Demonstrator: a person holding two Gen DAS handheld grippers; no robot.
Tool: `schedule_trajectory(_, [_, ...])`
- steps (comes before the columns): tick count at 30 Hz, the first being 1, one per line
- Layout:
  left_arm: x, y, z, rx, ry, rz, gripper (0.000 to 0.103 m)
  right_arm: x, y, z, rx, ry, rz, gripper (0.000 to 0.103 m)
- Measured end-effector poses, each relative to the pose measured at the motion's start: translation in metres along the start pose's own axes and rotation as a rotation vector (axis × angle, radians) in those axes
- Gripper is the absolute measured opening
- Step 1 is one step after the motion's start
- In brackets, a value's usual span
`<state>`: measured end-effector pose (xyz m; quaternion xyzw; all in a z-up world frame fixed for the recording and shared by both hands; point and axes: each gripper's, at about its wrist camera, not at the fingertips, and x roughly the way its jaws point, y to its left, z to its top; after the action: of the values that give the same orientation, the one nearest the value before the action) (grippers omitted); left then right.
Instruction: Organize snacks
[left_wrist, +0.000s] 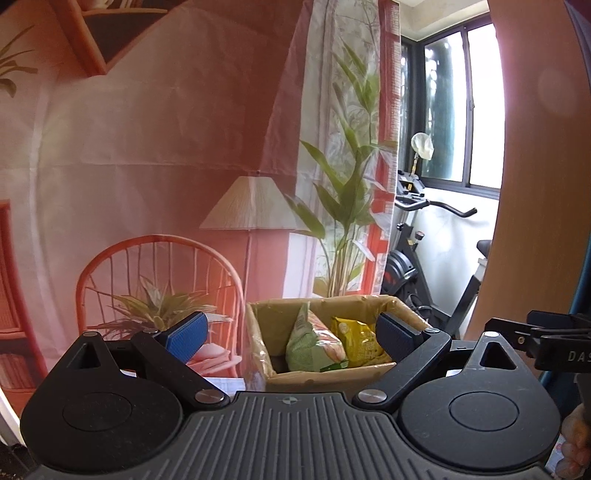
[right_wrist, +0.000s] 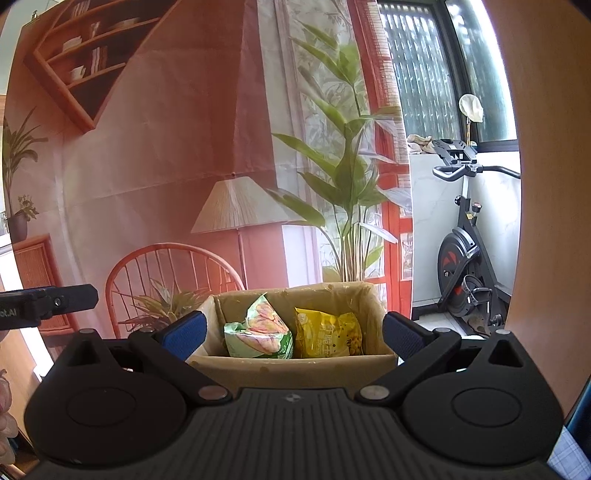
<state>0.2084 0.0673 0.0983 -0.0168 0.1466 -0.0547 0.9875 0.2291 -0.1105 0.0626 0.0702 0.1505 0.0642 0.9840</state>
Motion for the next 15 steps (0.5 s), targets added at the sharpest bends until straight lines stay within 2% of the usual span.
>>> schedule_trajectory(15, [-0.0086,-0.0044,-0.0015,0.017,0.001,0.032,0.098,-0.0098,0.0057,0.0005,-0.009,0.005,0.005,0.103])
